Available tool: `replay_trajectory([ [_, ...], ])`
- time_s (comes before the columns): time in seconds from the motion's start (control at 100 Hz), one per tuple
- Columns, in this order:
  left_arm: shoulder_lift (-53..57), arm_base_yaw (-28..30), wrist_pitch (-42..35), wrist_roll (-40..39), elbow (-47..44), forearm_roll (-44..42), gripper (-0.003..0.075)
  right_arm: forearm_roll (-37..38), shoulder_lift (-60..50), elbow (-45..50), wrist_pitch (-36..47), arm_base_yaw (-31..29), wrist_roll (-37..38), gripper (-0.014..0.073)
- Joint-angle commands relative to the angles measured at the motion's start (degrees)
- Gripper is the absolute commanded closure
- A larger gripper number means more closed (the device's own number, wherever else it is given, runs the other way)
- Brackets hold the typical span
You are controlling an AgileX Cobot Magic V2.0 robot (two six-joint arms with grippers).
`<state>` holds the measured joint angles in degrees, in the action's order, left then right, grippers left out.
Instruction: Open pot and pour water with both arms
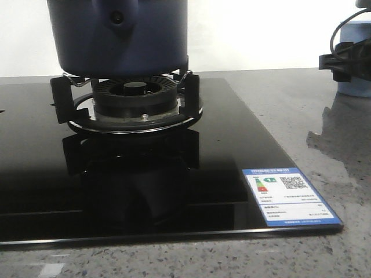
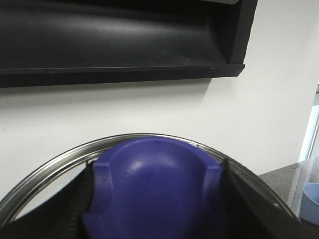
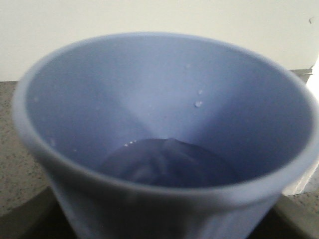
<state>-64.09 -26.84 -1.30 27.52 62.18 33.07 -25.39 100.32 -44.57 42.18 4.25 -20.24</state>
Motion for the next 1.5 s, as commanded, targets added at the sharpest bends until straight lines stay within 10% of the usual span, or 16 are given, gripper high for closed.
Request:
replay_trajectory([
  [0.0,1.7,0.2,-5.3,0.0,2.0,-0.1,0.0364,0.3,-2.1,-1.6,4.4,-0.6,0.0,0.0214],
  [0.4,1.2,0.2,-5.4,0.0,2.0,-0.1,0.0364,2.9,-10.9,-1.6,-3.4,1.2,0.0,0.0228],
  [0.96,1.2,0.2,-8.9,0.0,2.0,-0.1,0.0364,17.6,-23.2,-17.1,-36.5,10.1,0.0,0.0228],
  [1.49,1.2,10.3,-2.1,0.0,2.0,-0.1,0.0364,42.9,-20.1,-27.5,-48.3,21.6,0.0,0.0228],
])
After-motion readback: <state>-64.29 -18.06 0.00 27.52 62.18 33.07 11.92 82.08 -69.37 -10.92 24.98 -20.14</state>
